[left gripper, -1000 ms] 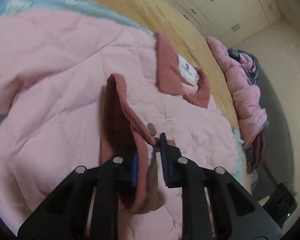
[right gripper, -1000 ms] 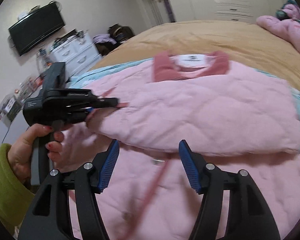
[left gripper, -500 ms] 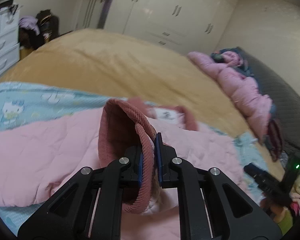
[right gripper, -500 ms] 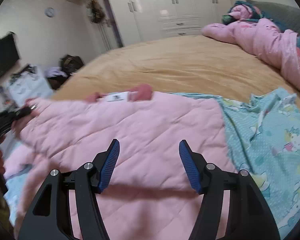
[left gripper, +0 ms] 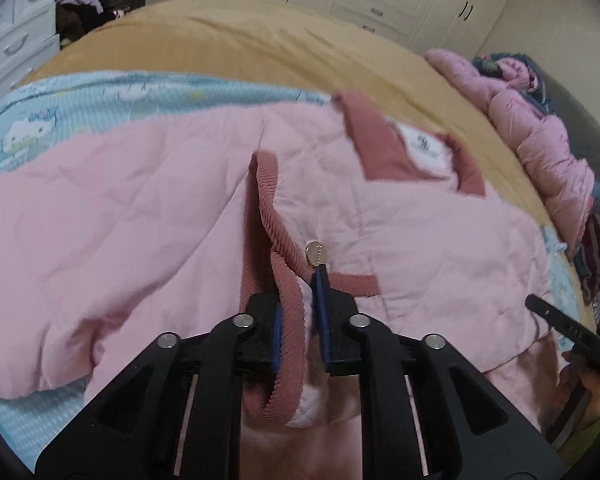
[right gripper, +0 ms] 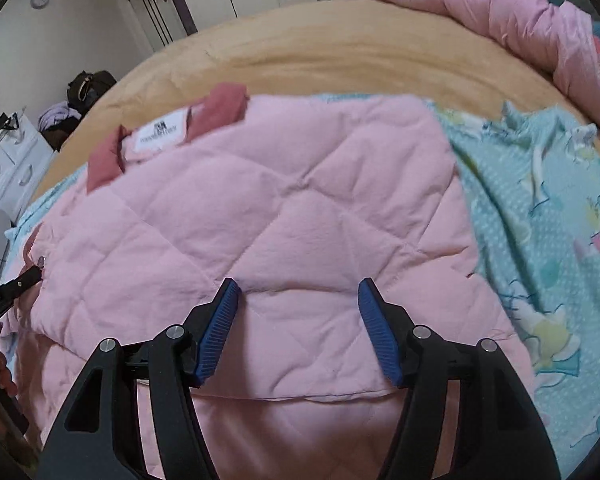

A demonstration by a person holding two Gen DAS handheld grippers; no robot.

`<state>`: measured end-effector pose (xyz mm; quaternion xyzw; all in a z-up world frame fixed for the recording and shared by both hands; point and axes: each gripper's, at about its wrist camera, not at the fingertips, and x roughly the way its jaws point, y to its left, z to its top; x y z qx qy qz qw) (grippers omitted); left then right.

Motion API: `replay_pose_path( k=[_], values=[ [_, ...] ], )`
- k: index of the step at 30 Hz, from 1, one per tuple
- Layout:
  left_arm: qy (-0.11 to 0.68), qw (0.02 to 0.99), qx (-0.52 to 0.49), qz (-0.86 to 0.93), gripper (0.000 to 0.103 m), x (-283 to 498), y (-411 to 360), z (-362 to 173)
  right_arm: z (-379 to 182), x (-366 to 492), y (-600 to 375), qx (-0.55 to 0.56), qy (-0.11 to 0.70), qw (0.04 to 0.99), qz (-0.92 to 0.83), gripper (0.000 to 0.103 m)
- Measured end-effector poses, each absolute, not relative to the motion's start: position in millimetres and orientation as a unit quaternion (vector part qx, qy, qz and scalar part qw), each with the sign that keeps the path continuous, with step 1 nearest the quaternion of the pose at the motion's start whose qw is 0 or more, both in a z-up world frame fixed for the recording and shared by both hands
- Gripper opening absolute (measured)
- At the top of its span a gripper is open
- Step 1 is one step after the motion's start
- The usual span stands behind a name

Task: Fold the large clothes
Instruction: 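Release the sleeve cuff from the right tool onto the jacket front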

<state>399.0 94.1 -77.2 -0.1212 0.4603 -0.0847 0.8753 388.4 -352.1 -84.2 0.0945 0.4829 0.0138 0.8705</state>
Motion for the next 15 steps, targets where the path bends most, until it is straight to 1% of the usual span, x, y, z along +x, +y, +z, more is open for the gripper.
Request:
replay_pose_path(
  k=[1,2,5,6,8,9,10,11,12,13,14,15],
  values=[
    [0.464,0.872,-0.129,-0.086,0.011,399,96,-80,-87,390,-352,0.094,0.485,0.870,0.013,0.062],
    [0.464,0.870,-0.140,-0.087,0.015,397,99,-82,-90,392,-352,0.094,0.486,0.869,0.011,0.062],
    [0.466,0.869,-0.146,-0.084,0.017,390,101,-76,-92,393,-353,0.103,0.488,0.867,0.007,0.062],
    [0.465,0.871,-0.140,-0.076,0.033,386,101,-72,-89,392,-353,0.104,0.487,0.867,0.007,0.065],
    [0.464,0.872,-0.138,-0.068,0.055,377,104,-63,-75,382,-350,0.117,0.473,0.873,0.028,0.087],
    [0.459,0.873,-0.146,-0.073,0.057,372,107,-58,-68,376,-349,0.126,0.462,0.877,0.038,0.091],
    [0.456,0.874,-0.149,-0.073,0.058,369,108,-54,-59,365,-347,0.137,0.442,0.885,0.052,0.094],
    [0.454,0.876,-0.149,-0.067,0.066,364,111,-49,-54,360,-347,0.140,0.434,0.888,0.057,0.097],
    [0.453,0.877,-0.149,-0.061,0.076,361,113,-45,-50,355,-345,0.143,0.428,0.890,0.062,0.097],
    [0.452,0.877,-0.151,-0.056,0.081,358,114,-41,-46,349,-343,0.149,0.424,0.891,0.068,0.097],
    [0.449,0.878,-0.157,-0.054,0.090,352,118,-36,-43,345,-342,0.155,0.422,0.891,0.072,0.097],
    [0.446,0.878,-0.162,-0.052,0.094,346,120,-32,-39,340,-340,0.159,0.418,0.891,0.075,0.097]
  ],
)
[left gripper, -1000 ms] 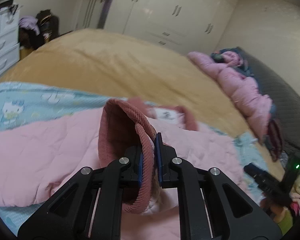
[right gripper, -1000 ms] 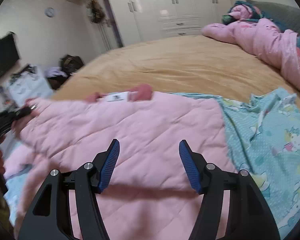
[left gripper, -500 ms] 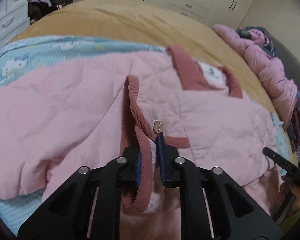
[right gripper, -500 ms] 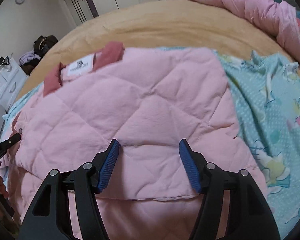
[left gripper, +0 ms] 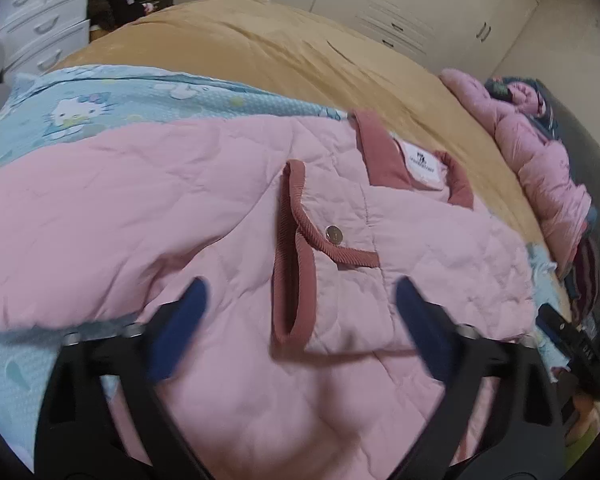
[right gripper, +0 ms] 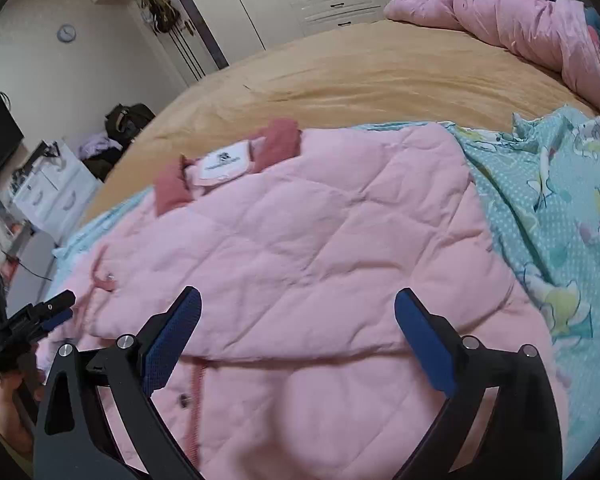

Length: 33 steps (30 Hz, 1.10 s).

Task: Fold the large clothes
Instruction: 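Release the sleeve cuff from the right tool onto the jacket front, then grasp the cuff of the other sleeve with the left tool and lift it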

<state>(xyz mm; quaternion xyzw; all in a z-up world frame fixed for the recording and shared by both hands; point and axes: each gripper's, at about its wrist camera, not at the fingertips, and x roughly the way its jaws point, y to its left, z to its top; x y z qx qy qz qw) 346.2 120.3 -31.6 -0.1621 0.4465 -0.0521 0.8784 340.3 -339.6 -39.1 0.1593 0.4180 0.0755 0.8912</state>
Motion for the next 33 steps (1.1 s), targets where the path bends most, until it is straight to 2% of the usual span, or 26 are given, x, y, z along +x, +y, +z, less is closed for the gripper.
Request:
replay_pose_path(
  k=[20,33],
  values=[
    [0.414,0.892,-0.179,0.003,0.094,258,180,-2,43,285,-243,0.099,0.345,0.923,0.140,0.099],
    [0.388,0.890,-0.231,0.055,0.094,223,257,-2,55,268,-168,0.061,0.344,0.915,0.202,0.099]
  ],
)
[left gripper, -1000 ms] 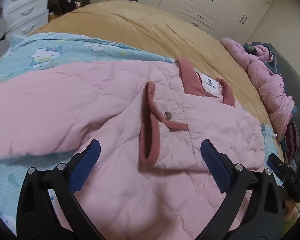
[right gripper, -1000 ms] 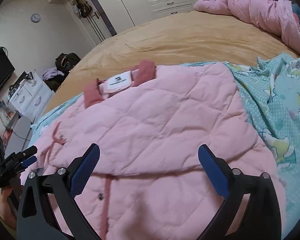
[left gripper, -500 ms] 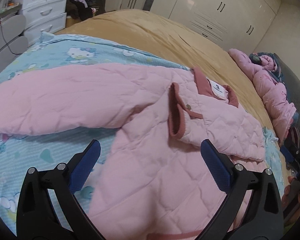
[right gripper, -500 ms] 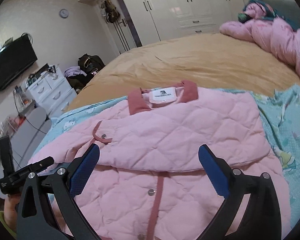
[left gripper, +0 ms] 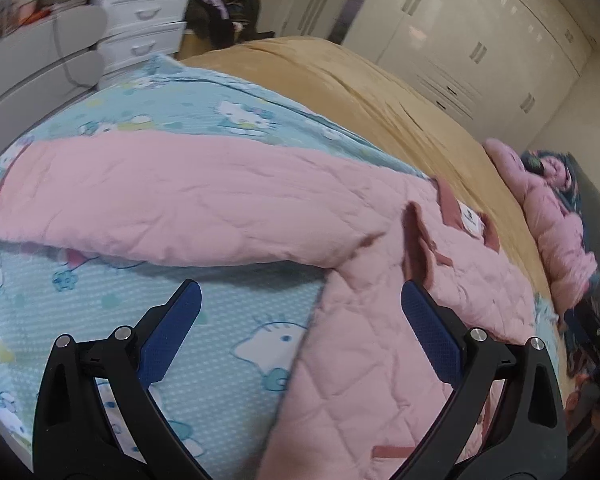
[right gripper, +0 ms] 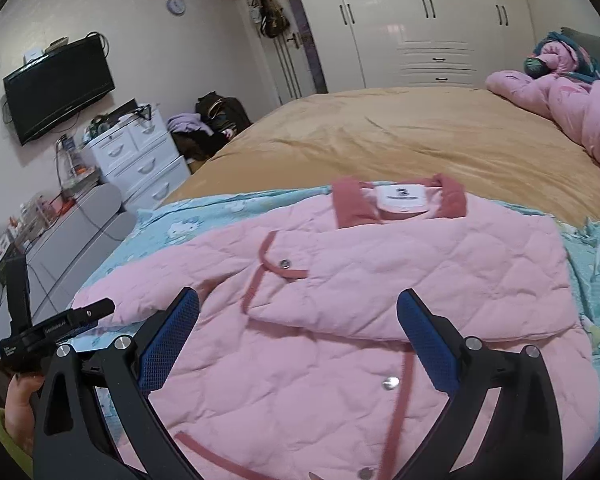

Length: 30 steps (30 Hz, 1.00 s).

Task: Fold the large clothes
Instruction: 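Grasp the cuff of the other sleeve with the left tool and lift it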

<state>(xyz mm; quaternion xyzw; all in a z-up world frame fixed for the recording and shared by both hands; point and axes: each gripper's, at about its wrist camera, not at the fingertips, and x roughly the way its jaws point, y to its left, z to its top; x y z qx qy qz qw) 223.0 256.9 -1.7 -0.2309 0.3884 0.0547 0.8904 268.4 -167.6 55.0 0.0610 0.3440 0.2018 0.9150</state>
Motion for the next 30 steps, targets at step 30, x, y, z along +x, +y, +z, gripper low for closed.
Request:
replay_pose_path(
  k=[30],
  values=[
    [0.377,0.841,-0.346,0.176,0.094,191,399,-64,8,257,-10,-0.013,0.399,0.862,0.312,0.099]
  ],
)
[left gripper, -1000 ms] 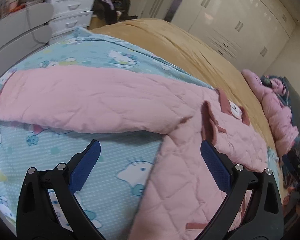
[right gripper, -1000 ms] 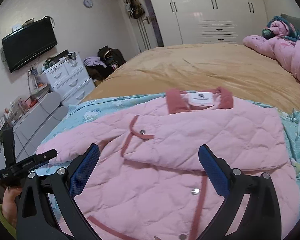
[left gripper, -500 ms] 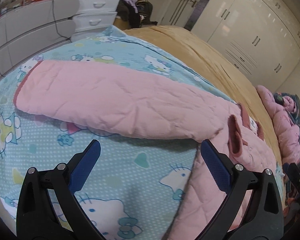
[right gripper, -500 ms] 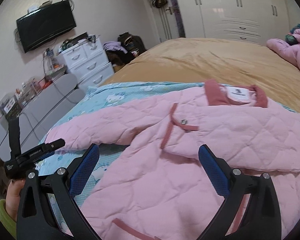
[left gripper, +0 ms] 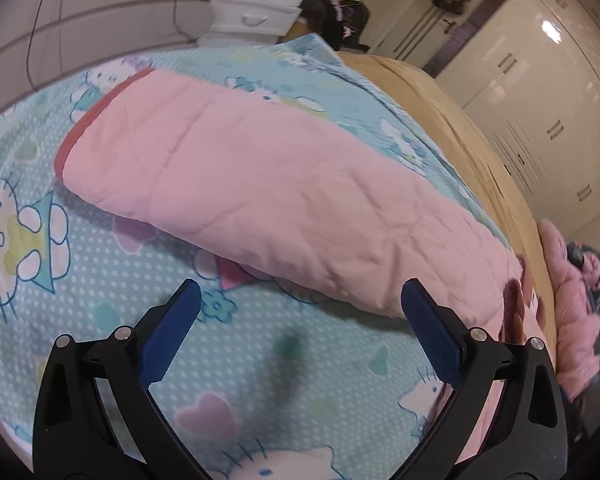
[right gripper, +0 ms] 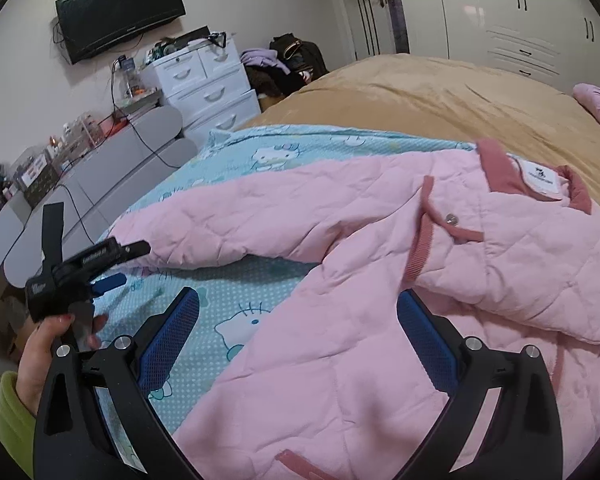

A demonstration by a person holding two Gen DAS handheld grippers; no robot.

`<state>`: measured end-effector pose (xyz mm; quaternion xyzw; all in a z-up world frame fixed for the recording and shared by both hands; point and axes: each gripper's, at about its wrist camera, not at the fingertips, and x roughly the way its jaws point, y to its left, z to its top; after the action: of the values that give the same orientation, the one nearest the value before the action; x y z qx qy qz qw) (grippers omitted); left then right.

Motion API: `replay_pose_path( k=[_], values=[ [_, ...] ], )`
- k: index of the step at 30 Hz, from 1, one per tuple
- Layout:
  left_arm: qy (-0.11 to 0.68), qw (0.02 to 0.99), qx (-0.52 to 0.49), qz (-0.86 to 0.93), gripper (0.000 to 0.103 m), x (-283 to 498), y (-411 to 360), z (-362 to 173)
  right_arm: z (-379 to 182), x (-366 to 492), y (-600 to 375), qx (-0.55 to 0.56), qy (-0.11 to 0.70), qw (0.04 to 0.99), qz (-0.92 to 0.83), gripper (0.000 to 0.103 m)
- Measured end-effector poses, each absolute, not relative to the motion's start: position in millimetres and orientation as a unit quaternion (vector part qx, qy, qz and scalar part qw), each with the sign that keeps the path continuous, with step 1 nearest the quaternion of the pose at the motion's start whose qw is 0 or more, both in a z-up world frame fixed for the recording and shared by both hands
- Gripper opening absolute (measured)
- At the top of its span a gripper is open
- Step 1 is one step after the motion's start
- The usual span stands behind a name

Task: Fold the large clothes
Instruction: 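Grasp the cuff of the other sleeve with the left tool and lift it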

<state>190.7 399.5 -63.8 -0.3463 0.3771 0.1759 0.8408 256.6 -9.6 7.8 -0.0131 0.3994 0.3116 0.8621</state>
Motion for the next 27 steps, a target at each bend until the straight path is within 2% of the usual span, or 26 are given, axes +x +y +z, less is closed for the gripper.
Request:
replay_pose_path(
  k=[11,21,23,24,27],
  values=[
    [0.321,0.815,-0.447,0.185,0.094,196,448,-91,-11,263,-11,-0.014,0.417,0.857,0.303,0.099],
    [0.272,0.818,-0.466,0.202,0.094,193,469,-91,-17,272,-36,0.005,0.433,0.856,0.283,0.099],
    [0.263,0.820,-0.466,0.204,0.080,188,472,-89,-16,274,-42,0.008,0.433,0.857,0.278,0.099],
    [0.259,0.821,-0.464,0.210,0.058,184,472,-88,-16,274,-45,0.009,0.433,0.859,0.275,0.099],
    [0.230,0.821,-0.481,0.205,0.028,168,479,-82,-15,274,-50,0.012,0.432,0.860,0.272,0.099]
  ],
)
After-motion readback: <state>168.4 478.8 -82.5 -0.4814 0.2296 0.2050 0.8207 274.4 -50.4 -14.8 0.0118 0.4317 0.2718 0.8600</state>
